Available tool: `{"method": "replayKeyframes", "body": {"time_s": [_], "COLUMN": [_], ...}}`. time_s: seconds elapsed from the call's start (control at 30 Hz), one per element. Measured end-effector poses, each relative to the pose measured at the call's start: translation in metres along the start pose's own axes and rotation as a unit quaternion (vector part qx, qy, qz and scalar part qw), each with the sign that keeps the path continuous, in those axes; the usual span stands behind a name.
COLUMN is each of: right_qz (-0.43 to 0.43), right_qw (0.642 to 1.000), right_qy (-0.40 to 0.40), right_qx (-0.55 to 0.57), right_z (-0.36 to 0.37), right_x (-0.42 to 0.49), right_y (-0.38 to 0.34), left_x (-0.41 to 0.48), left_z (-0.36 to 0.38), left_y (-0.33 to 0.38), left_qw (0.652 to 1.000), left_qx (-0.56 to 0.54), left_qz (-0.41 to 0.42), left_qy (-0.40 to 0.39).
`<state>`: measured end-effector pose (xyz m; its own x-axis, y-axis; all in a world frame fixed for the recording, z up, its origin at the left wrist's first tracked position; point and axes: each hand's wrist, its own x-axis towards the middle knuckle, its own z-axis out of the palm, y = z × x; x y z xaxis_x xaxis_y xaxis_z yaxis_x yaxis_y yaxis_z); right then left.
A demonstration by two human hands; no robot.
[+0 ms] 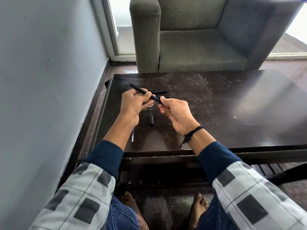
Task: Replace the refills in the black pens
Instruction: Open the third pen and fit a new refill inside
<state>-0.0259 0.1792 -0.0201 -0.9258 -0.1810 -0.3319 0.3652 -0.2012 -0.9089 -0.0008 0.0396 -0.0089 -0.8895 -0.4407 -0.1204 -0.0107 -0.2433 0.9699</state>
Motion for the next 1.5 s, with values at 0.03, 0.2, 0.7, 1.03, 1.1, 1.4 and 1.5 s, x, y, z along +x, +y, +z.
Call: {"method": "replayKeyframes", "body": {"time_s": [0.03,0.2,0.7,1.03,1.1,1.4,1.5], "right_qz": [-0.007,-0.035,-0.028,-0.04,-0.03,-0.031,-0.027], "right_qw": [1.0,0.999,0.999,0.999,0.999,0.999,0.999], "right_qy": [0.002,-0.007,-0.022,-0.016,-0.023,-0.022,-0.025], "right_qx": [-0.003,-0.018,-0.008,-0.032,-0.016,-0.023,-0.015], "right_z": [-0.0001,-0.0008,0.0007,-0.0001,0.001,0.0007,0.0008], "right_x": [0.0005,0.0023,-0.0007,0.0003,-0.0022,-0.002,-0.0035], "right_y": [0.0008,0.003,0.0013,0.0014,-0.0002,0.0,-0.0014], "left_x": [0.0,0.0009,0.0003,-0.0009,-0.0002,-0.0005,0.0007], "left_z": [0.0005,-0.0002,-0.0008,0.0,-0.0006,0.0005,-0.001], "left_y": [-0.0001,0.0001,0.0011,0.0009,0.001,-0.0006,-0.0003], "left_qw": [1.0,1.0,1.0,1.0,1.0,1.0,1.0], "left_qx": [-0.001,0.0,-0.003,0.0,-0.001,-0.005,-0.005], "left_qz": [-0.001,-0.004,-0.007,-0.009,-0.007,-0.01,-0.011], "left_qy": [0.0,0.004,0.006,0.004,0.004,0.002,0.003]}}
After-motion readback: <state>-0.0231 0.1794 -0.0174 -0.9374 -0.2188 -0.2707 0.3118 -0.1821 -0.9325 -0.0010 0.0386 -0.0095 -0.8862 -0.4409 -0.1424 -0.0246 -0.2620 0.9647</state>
